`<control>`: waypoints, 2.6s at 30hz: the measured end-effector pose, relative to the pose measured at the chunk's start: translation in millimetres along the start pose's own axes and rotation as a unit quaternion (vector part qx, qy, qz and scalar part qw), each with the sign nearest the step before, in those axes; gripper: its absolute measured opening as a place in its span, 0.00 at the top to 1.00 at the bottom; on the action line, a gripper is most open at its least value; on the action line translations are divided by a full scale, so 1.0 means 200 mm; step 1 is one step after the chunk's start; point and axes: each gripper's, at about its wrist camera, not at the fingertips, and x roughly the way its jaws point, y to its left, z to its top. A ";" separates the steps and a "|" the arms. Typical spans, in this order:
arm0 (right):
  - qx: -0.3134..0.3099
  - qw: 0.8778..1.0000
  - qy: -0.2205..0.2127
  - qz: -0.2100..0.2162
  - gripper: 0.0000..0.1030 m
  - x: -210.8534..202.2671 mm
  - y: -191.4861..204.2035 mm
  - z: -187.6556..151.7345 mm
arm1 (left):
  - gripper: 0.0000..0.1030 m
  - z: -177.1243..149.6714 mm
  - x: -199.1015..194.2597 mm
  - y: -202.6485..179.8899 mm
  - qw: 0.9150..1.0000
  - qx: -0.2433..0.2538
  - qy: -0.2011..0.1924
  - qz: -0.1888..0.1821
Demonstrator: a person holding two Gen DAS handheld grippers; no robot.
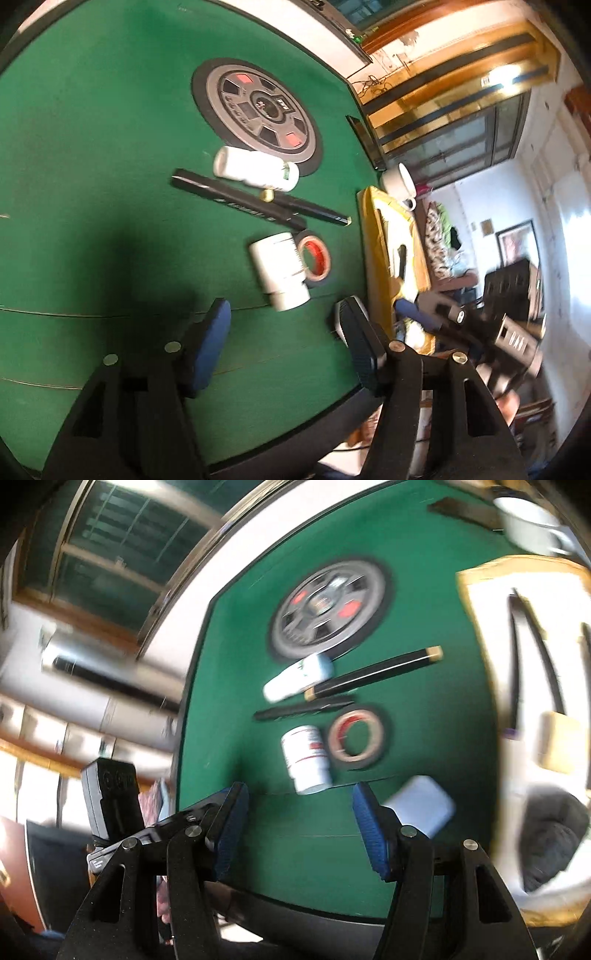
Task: Organize rigid objects
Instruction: 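Grasp the red-label white bottle with the left gripper while the right gripper grasps the white square box, then carry the bottle and white box over the tray and release both inside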
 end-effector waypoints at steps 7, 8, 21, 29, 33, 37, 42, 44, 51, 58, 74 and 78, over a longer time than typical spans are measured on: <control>0.025 0.999 -0.020 -0.016 0.47 -0.11 -0.08 -0.01 | 0.42 0.11 0.19 -0.15 0.998 0.007 0.016 0.068; 0.026 0.999 -0.023 -0.017 0.47 -0.12 -0.08 -0.02 | 0.42 0.11 0.21 -0.16 0.997 0.012 0.017 0.073; 0.032 0.998 0.013 -0.051 0.47 -0.03 -0.12 -0.04 | 0.75 0.05 0.21 -0.16 0.968 0.173 -0.006 0.184; 0.120 0.989 0.062 -0.064 0.47 0.15 -0.17 -0.01 | 0.76 0.00 0.16 0.01 0.968 0.154 0.004 0.199; 0.144 0.983 0.060 -0.100 0.46 0.21 -0.18 0.03 | 0.76 0.00 0.13 -0.02 0.974 0.155 0.001 0.167; 0.170 0.974 0.070 -0.131 0.46 0.26 -0.21 0.06 | 0.73 0.04 0.11 -0.06 0.977 0.152 0.006 0.149; 0.130 0.971 0.084 -0.183 0.47 0.34 -0.17 0.05 | 0.61 0.09 0.17 -0.11 0.976 0.155 0.019 0.150; 0.095 0.972 0.080 -0.198 0.55 0.35 -0.14 0.05 | 0.59 0.11 0.22 -0.14 0.972 0.163 0.026 0.166; 0.073 0.980 0.056 -0.178 0.59 0.26 -0.15 -0.01 | 0.54 0.11 0.38 -0.15 0.965 0.180 0.067 0.180; 0.068 0.989 0.006 -0.135 0.61 0.08 -0.16 -0.02 | 0.68 0.08 0.38 -0.15 0.961 0.212 0.042 0.172; 0.068 0.994 -0.051 -0.075 0.61 -0.10 -0.15 0.04 | 0.67 0.03 0.25 -0.40 0.967 0.231 0.020 0.107; 0.079 0.990 -0.082 -0.080 0.61 -0.23 -0.23 0.06 | 0.67 0.01 0.31 -0.55 0.965 0.245 0.036 0.087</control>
